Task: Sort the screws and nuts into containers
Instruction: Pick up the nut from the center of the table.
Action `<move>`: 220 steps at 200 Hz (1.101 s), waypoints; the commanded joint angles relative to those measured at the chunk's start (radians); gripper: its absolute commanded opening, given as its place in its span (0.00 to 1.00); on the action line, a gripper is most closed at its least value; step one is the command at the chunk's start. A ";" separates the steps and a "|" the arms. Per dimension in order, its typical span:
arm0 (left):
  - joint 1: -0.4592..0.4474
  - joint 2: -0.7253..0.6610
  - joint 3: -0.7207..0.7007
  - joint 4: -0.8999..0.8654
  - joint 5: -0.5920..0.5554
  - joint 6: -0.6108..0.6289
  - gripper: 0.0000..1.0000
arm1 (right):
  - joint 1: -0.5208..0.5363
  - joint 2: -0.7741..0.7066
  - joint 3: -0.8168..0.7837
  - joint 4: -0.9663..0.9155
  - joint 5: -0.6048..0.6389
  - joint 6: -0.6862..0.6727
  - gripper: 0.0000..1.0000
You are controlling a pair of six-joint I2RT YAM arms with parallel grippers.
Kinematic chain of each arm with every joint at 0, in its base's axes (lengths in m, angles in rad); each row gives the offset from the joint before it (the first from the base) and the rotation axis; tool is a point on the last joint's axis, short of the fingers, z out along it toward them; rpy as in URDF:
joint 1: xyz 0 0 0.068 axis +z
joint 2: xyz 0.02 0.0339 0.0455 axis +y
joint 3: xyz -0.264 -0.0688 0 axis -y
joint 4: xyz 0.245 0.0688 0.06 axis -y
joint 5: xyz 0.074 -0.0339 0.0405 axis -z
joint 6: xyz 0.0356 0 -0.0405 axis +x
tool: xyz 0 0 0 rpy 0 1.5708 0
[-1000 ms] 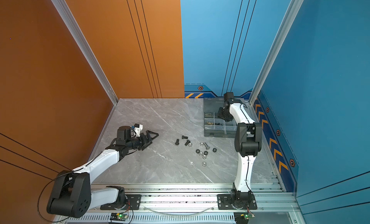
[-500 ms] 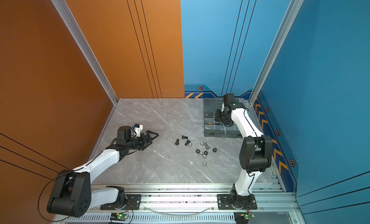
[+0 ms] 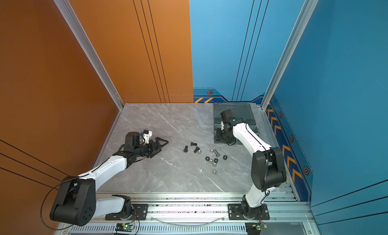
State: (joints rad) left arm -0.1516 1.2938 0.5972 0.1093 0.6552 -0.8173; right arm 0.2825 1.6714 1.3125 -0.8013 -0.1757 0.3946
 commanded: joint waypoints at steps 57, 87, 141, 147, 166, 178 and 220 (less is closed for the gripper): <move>-0.019 0.022 0.038 0.008 -0.012 -0.008 0.98 | 0.107 -0.024 -0.096 -0.008 0.073 0.065 0.51; -0.029 0.036 0.044 0.009 -0.014 -0.008 0.98 | 0.124 -0.015 -0.112 -0.001 0.076 0.078 0.51; -0.036 0.047 0.047 0.010 -0.020 -0.009 0.98 | 0.157 -0.032 -0.155 -0.007 0.103 0.123 0.51; -0.038 0.048 0.049 0.010 -0.020 -0.010 0.98 | 0.160 -0.037 -0.161 -0.010 0.117 0.135 0.52; -0.039 0.055 0.050 0.013 -0.021 -0.010 0.98 | 0.161 -0.051 -0.183 -0.024 0.150 0.163 0.51; -0.041 0.060 0.052 0.013 -0.020 -0.008 0.98 | 0.161 -0.055 -0.195 -0.034 0.166 0.173 0.51; -0.048 0.083 0.064 0.013 -0.016 -0.001 0.98 | 0.183 -0.070 -0.243 -0.032 0.162 0.204 0.50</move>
State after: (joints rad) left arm -0.1879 1.3624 0.6250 0.1135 0.6476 -0.8211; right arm 0.4450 1.6302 1.1011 -0.8032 -0.0467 0.5526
